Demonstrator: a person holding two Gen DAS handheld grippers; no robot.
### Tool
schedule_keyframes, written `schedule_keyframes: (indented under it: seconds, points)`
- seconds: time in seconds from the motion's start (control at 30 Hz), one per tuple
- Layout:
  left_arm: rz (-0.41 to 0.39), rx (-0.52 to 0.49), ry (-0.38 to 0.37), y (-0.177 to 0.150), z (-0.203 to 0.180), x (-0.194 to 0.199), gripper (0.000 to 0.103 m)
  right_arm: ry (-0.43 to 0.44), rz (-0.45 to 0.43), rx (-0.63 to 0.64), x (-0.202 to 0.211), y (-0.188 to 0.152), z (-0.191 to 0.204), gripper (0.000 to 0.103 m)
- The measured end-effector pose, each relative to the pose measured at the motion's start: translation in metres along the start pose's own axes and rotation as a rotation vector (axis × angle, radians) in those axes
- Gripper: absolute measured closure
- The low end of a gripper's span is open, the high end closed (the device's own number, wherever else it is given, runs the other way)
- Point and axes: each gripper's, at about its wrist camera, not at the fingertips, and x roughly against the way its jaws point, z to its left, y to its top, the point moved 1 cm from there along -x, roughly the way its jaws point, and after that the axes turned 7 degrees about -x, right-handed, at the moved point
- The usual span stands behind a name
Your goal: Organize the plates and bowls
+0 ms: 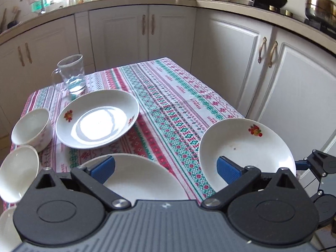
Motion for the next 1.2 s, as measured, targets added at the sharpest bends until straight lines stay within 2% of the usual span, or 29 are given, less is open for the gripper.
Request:
schedule_keyframes:
  seconds: [0.23,0.33,0.47,0.73,0.9,0.97,1.2]
  points:
    - [0.024,-0.082,-0.074,0.015,-0.014,-0.024,0.001,0.054,0.002,0.052,-0.006,0.004,-0.004,0.0]
    - [0.045,-0.102,-0.134,0.02,-0.019,-0.035,0.001,0.07,-0.012,0.064,-0.006,0.003,-0.006,0.0]
    - [0.082,-0.142,-0.22,0.029,-0.031,-0.052,0.001,0.097,-0.055,0.084,-0.004,-0.004,-0.011,0.0]
    - [0.169,-0.22,-0.324,0.047,-0.057,-0.086,0.003,0.146,-0.079,0.136,-0.001,-0.008,-0.022,0.0]
    - [0.246,-0.239,-0.363,0.052,-0.061,-0.107,0.01,0.169,-0.095,0.153,0.0,-0.01,-0.025,0.0]
    - [0.28,-0.241,-0.384,0.053,-0.061,-0.115,0.016,0.178,-0.102,0.153,-0.001,-0.011,-0.027,0.0]
    - [0.331,-0.279,-0.45,0.057,-0.065,-0.124,0.019,0.187,-0.117,0.151,0.0,-0.011,-0.029,0.0]
